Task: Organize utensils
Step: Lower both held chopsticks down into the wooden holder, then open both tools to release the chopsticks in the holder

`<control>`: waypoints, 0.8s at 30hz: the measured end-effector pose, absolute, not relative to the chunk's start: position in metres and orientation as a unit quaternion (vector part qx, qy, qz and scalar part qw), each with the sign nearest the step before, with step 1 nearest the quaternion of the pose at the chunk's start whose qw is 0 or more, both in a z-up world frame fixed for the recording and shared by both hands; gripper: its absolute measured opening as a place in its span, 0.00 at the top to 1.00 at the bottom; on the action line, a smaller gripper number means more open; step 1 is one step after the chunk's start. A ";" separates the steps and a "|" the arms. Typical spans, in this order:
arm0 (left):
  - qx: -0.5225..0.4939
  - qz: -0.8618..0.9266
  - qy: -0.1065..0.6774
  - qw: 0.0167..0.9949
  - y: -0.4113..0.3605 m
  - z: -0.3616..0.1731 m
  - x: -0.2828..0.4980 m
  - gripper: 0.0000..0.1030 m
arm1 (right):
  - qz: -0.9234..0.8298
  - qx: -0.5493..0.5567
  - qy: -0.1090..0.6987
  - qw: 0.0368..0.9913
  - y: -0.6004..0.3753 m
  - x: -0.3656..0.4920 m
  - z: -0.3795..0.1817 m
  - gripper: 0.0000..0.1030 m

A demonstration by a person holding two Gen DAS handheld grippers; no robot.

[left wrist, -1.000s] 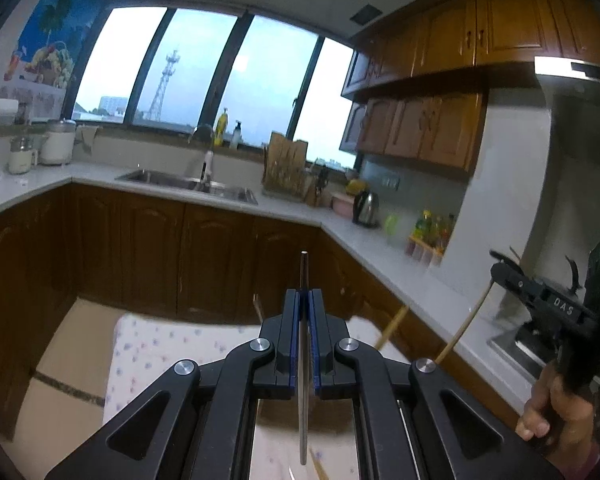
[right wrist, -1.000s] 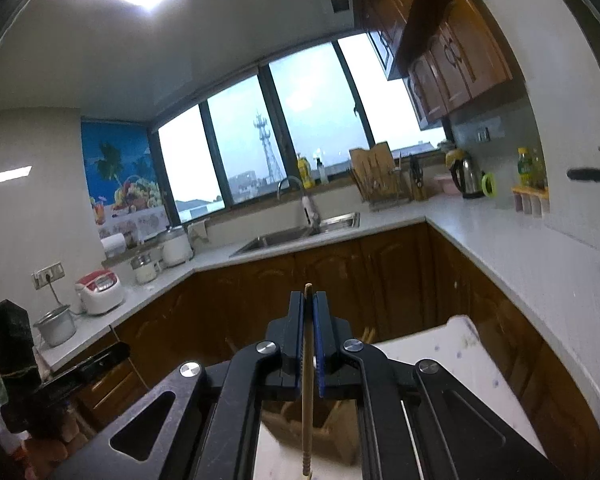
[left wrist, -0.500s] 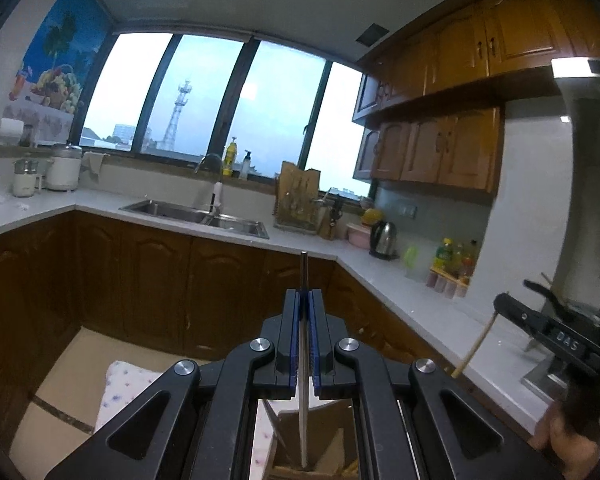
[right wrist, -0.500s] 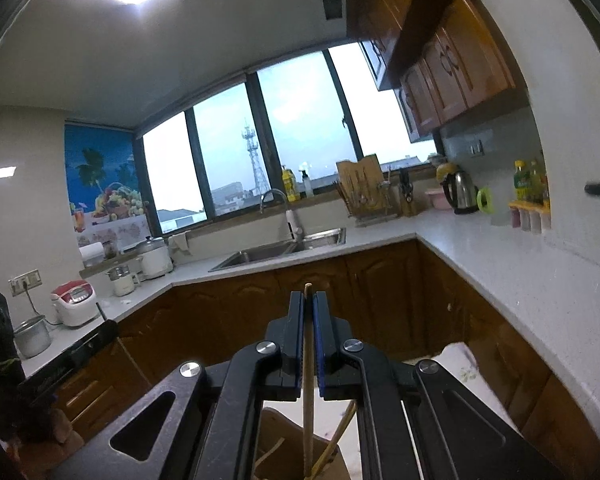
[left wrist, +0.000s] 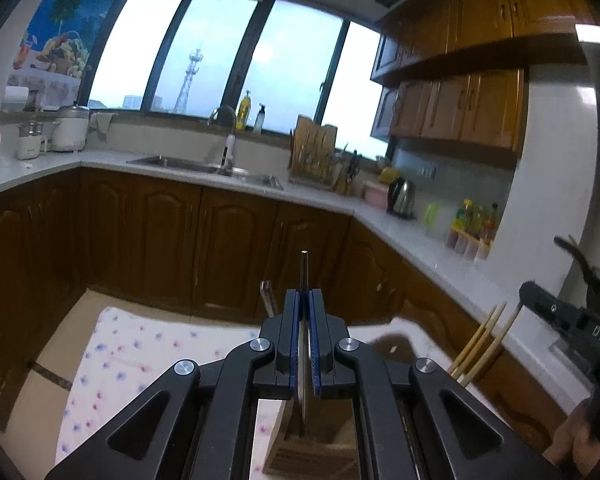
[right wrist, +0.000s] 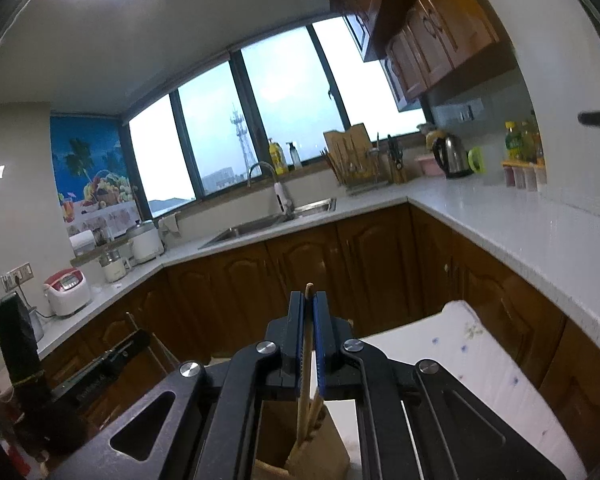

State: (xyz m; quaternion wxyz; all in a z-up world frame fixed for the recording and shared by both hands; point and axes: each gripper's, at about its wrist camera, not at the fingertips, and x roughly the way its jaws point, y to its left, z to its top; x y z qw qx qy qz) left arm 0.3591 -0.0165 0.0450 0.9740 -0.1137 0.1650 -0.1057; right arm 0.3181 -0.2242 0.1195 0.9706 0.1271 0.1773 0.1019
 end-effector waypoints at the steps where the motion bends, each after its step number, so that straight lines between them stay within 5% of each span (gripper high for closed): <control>1: -0.112 -0.106 0.172 0.973 -0.017 0.042 0.363 0.97 | 0.102 0.127 0.181 0.970 -0.224 0.318 0.117 0.96; 22: -0.109 -0.102 0.197 0.969 0.002 0.065 0.371 0.96 | 0.110 0.134 0.223 0.959 -0.226 0.326 0.102 0.90; 24: -0.111 -0.102 0.199 0.968 0.003 0.068 0.371 0.87 | 0.112 0.140 0.224 0.958 -0.229 0.326 0.102 0.86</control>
